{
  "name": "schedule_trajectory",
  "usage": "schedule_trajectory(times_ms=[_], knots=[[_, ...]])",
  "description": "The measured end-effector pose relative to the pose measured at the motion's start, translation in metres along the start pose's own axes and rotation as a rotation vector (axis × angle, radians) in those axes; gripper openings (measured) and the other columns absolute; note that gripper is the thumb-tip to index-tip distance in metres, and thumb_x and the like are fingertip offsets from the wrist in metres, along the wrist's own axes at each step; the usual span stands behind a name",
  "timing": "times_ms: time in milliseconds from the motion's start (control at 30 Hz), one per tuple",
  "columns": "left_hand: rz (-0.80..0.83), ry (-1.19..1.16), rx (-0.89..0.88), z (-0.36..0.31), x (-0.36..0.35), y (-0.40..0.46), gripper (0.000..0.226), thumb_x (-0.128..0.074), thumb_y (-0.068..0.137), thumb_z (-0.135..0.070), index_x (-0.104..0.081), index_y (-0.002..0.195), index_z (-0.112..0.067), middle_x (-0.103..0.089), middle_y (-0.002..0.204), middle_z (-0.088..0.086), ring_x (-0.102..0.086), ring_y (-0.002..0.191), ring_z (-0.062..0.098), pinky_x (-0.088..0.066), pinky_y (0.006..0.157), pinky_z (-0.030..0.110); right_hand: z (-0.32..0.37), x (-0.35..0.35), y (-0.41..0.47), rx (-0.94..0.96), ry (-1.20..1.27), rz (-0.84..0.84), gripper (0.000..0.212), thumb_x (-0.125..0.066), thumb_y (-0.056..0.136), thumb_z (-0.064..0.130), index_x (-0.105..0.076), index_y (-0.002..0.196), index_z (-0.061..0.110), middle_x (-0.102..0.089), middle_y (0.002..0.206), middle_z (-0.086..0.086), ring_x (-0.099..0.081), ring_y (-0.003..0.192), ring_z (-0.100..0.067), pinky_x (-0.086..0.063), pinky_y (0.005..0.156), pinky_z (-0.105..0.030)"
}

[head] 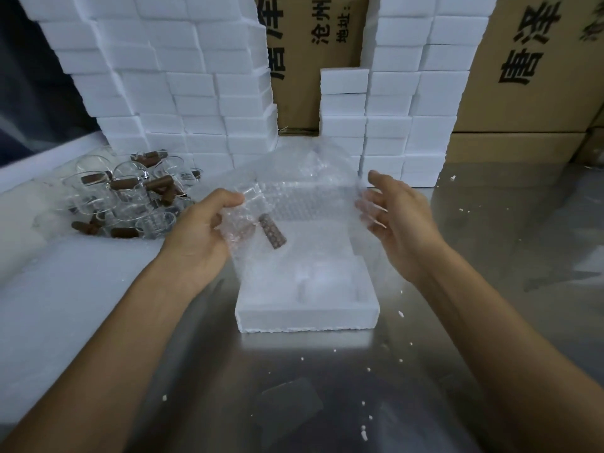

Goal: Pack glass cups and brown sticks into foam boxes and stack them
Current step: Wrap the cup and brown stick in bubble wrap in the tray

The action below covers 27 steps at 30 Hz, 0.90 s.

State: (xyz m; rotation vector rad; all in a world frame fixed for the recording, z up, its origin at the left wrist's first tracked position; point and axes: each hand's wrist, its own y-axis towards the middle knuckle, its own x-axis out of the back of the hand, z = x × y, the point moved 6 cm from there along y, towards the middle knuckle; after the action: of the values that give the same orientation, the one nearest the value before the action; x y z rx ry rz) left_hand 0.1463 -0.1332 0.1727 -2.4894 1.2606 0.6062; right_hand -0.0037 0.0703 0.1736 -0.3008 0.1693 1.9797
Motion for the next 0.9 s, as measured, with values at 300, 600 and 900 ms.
schedule_trajectory(times_ms=[300,600,900], knots=[[0.087,-0.116,0.01,0.017,-0.019,-0.005,0.058,-0.072,0.071,-0.008,-0.06,0.128,-0.006,-0.064,0.126,0.012,-0.063,0.109,0.029,-0.053,0.089,0.036,-0.036,-0.046,-0.024,-0.246,0.15,0.388,0.059,-0.078,0.078,0.04,-0.064,0.129,0.014,-0.072,0.12,-0.01,-0.071,0.105,-0.024,-0.058,0.089,-0.035],[0.159,0.097,0.078,0.039,-0.029,-0.011,0.069,-0.082,0.066,-0.009,-0.057,0.129,0.001,-0.068,0.12,0.02,-0.068,0.106,0.037,-0.057,0.089,0.044,-0.026,-0.027,-0.015,0.016,0.024,0.049,0.013,-0.072,0.091,0.015,-0.074,0.098,0.005,-0.077,0.09,-0.011,-0.072,0.074,-0.021,-0.051,0.051,-0.025],[0.198,0.267,0.052,0.037,-0.032,-0.012,0.063,-0.085,0.065,-0.044,-0.07,0.12,-0.018,-0.07,0.121,0.007,-0.068,0.111,0.026,-0.058,0.083,0.041,-0.023,-0.035,-0.018,0.174,-0.15,0.081,0.011,-0.073,0.09,0.019,-0.074,0.082,0.013,-0.076,0.077,-0.006,-0.071,0.065,-0.016,-0.048,0.048,-0.021]])
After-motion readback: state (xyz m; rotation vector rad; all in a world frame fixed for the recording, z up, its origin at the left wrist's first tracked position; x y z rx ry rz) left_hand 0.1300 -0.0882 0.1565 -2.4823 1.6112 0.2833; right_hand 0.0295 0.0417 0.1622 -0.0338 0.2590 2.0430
